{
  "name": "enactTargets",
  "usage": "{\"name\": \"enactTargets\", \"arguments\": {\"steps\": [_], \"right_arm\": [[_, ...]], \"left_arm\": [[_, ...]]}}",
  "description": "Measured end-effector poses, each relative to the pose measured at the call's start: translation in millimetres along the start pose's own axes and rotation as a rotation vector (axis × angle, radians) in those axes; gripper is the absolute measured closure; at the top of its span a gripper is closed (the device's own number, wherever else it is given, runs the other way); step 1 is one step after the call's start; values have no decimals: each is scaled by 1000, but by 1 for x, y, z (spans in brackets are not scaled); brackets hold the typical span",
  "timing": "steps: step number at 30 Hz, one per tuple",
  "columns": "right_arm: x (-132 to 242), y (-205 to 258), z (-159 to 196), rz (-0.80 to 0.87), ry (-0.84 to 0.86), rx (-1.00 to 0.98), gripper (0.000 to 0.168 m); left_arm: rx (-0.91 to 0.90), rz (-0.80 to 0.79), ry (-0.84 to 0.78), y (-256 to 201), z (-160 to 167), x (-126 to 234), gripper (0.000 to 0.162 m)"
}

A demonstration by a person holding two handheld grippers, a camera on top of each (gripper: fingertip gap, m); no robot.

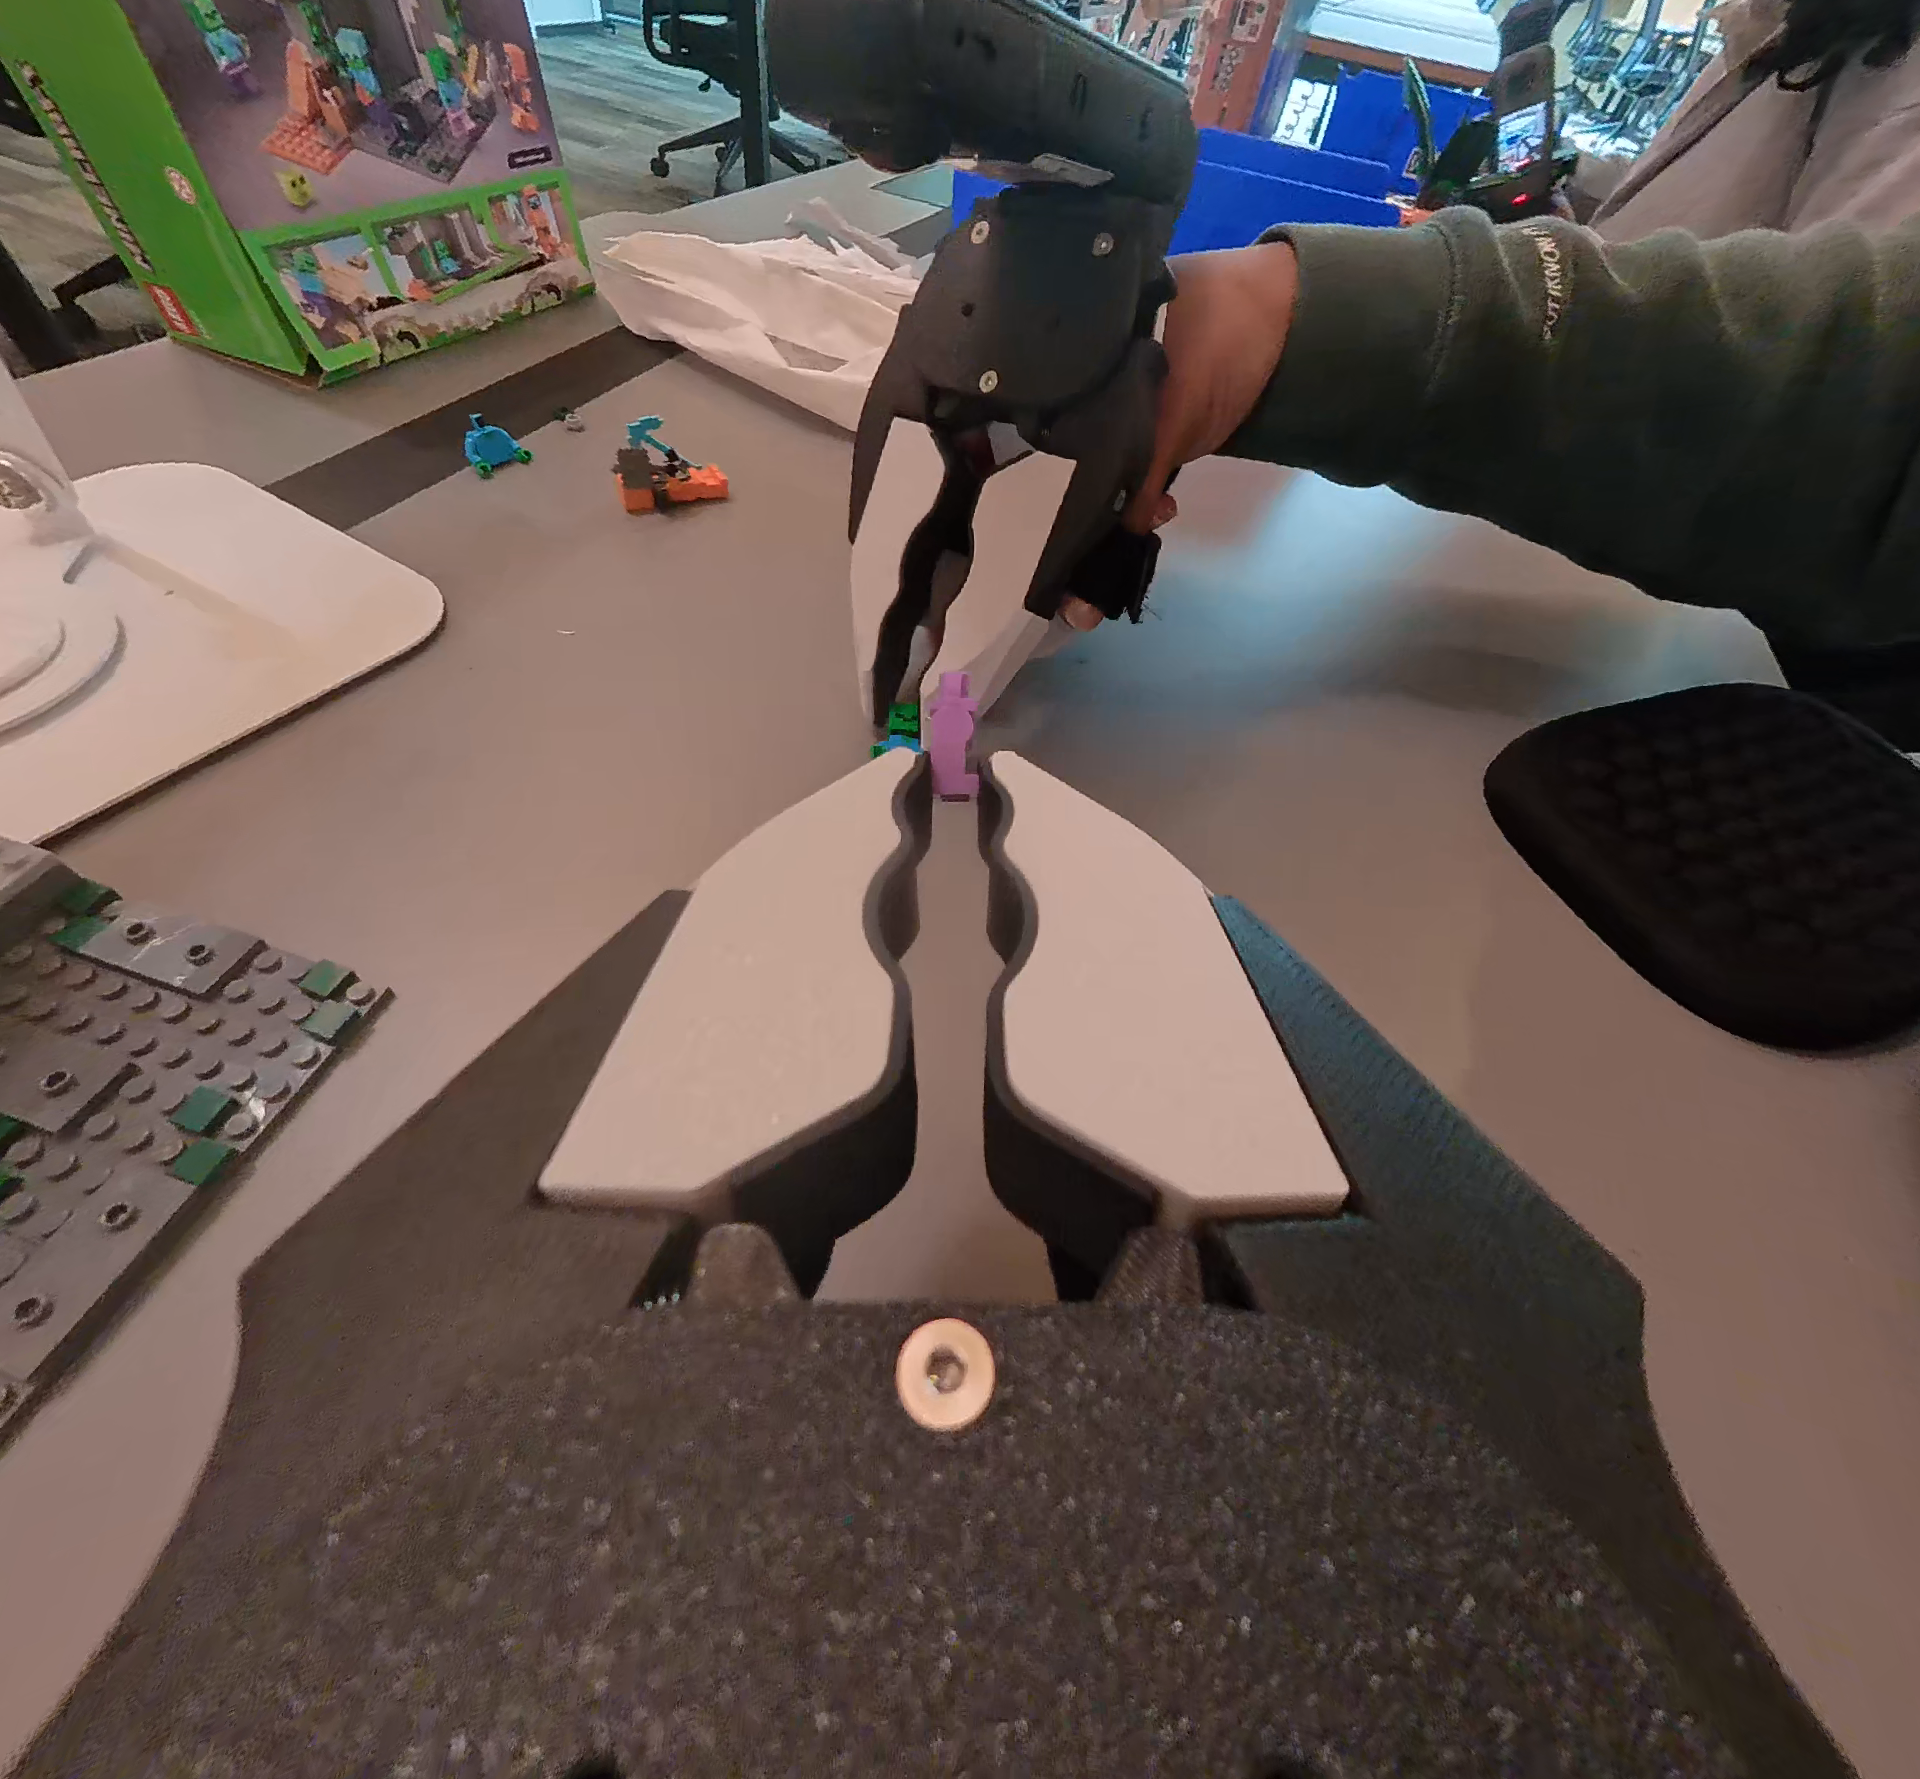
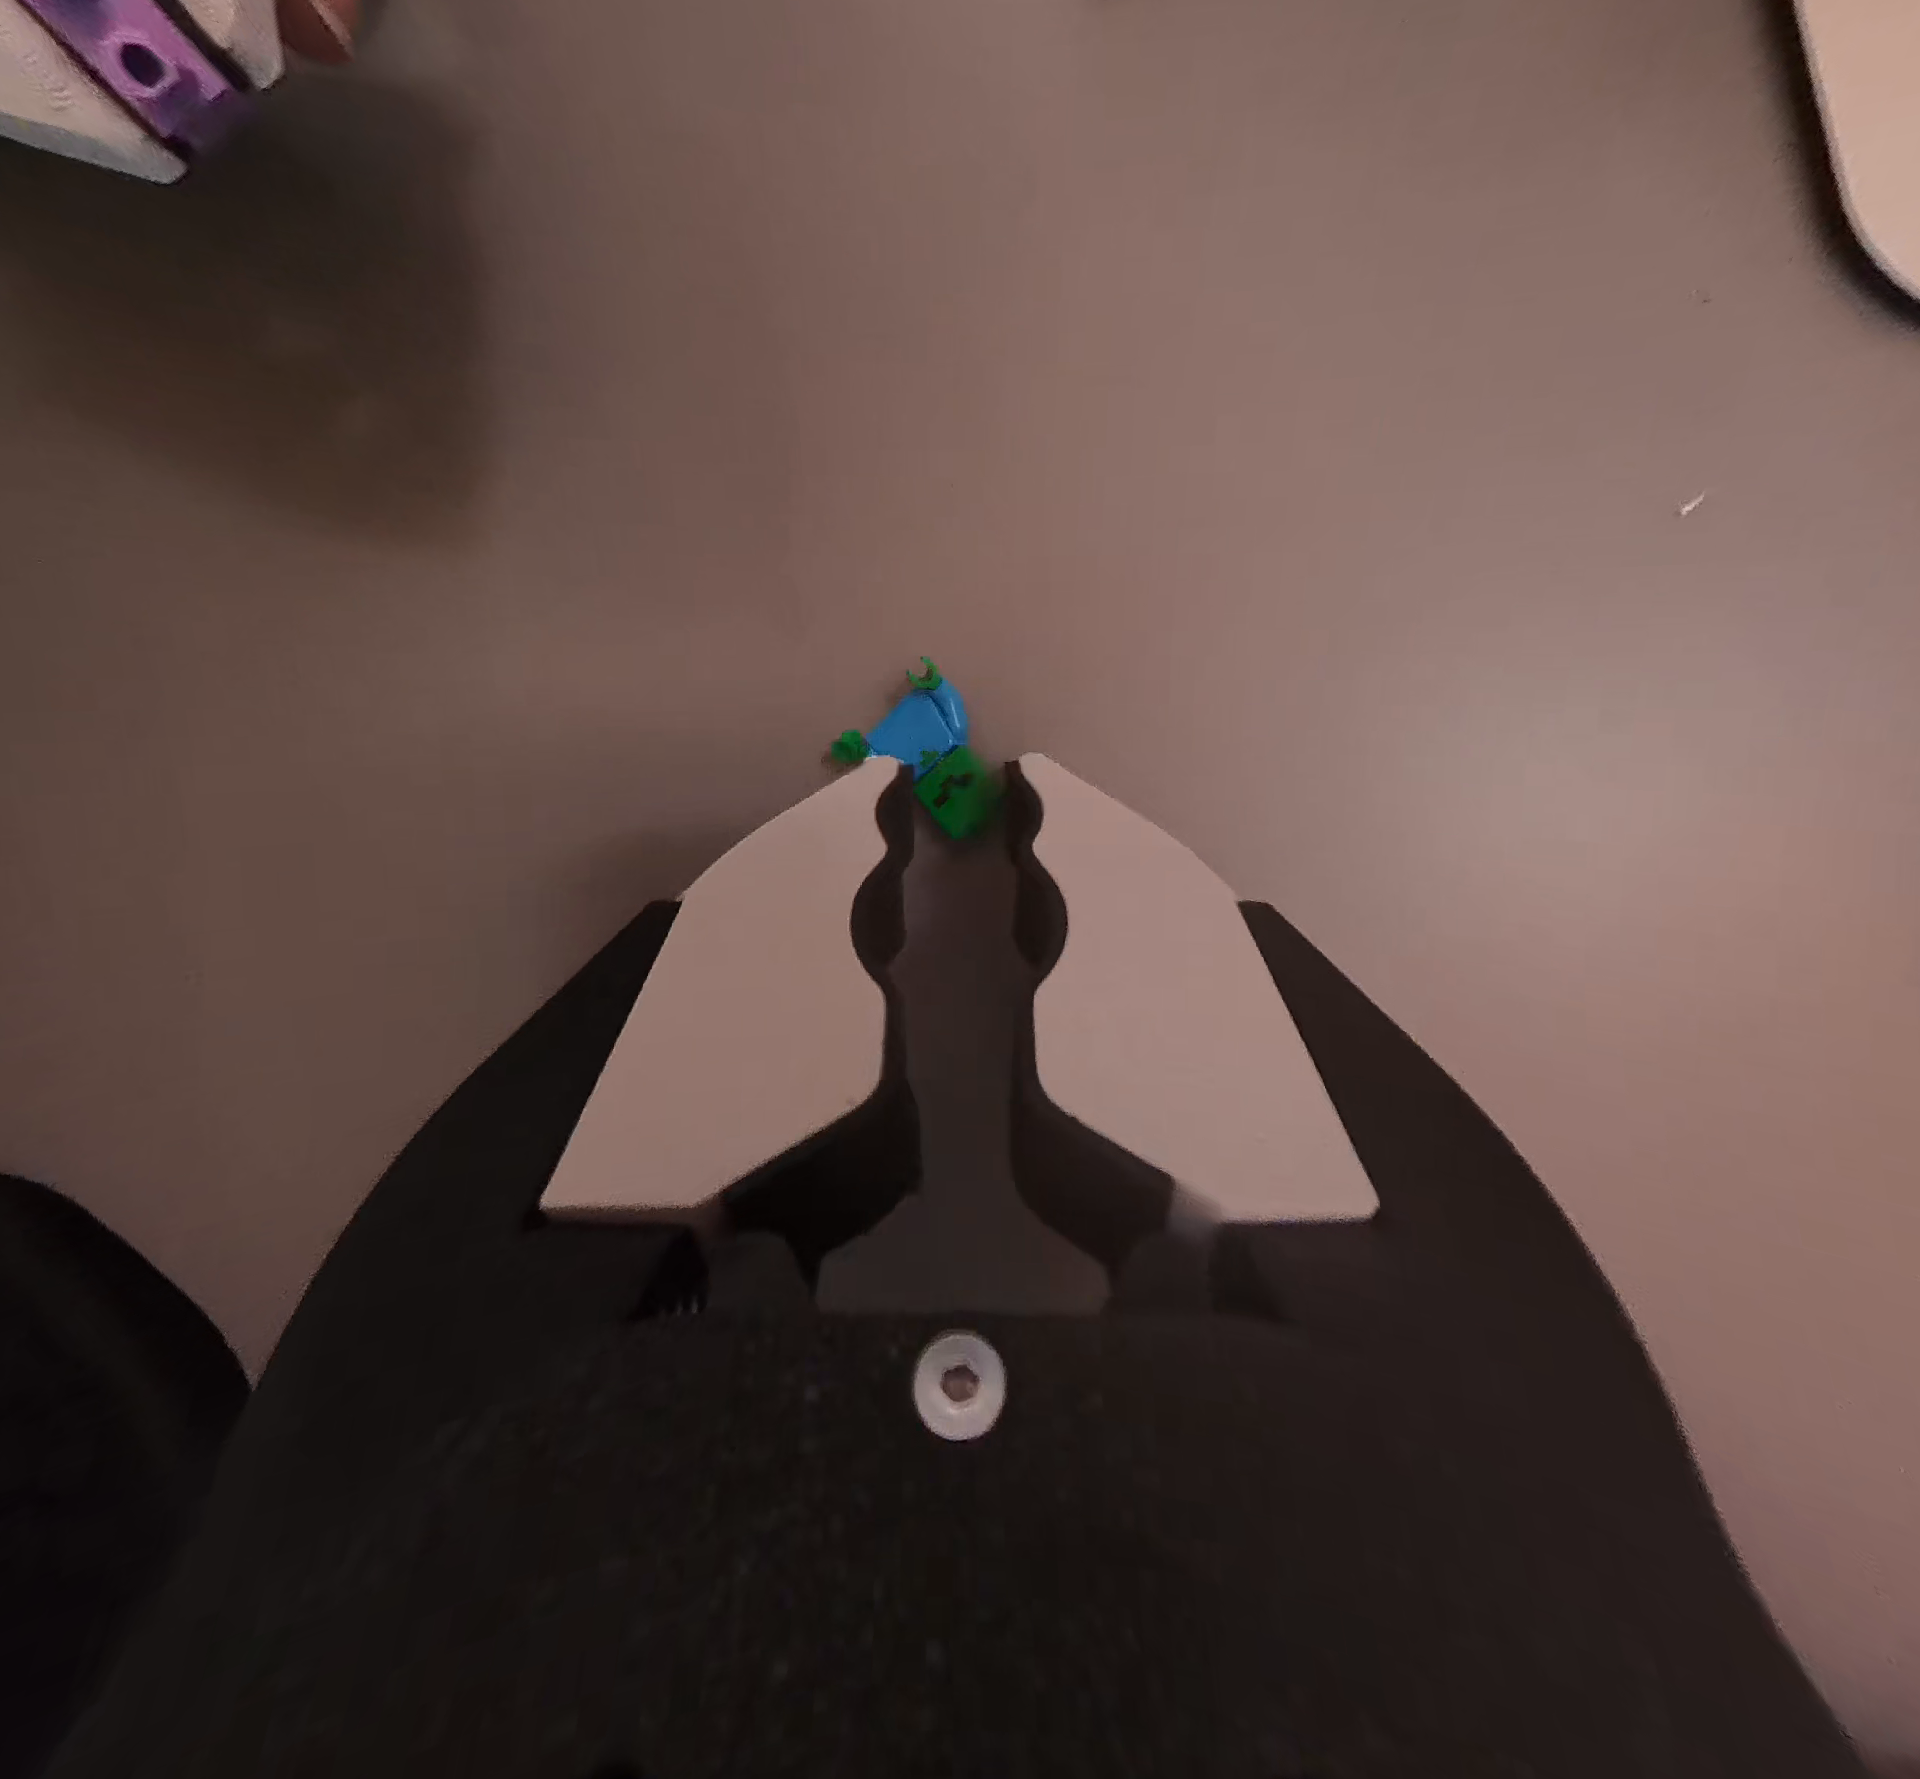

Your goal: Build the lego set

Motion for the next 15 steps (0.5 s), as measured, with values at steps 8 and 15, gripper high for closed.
{"name": "enactTargets", "arguments": {"steps": [8,15], "right_arm": [[23,15,-46,130,-289,223,153],[60,43,-112,319,-419,561,153]], "left_arm": [[59,-19,-16,9,2,5,154],[85,-67,-77,22,-4,20,154]]}}
Point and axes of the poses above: each gripper's, where its closed fingertips meet, x back along the fingers, z out of its underside, y = z × x across the jaws, the point moved 3 cm from there along x, back along the fingers, and after that the axes turned 12 degrees about z, right-handed, at the moved point
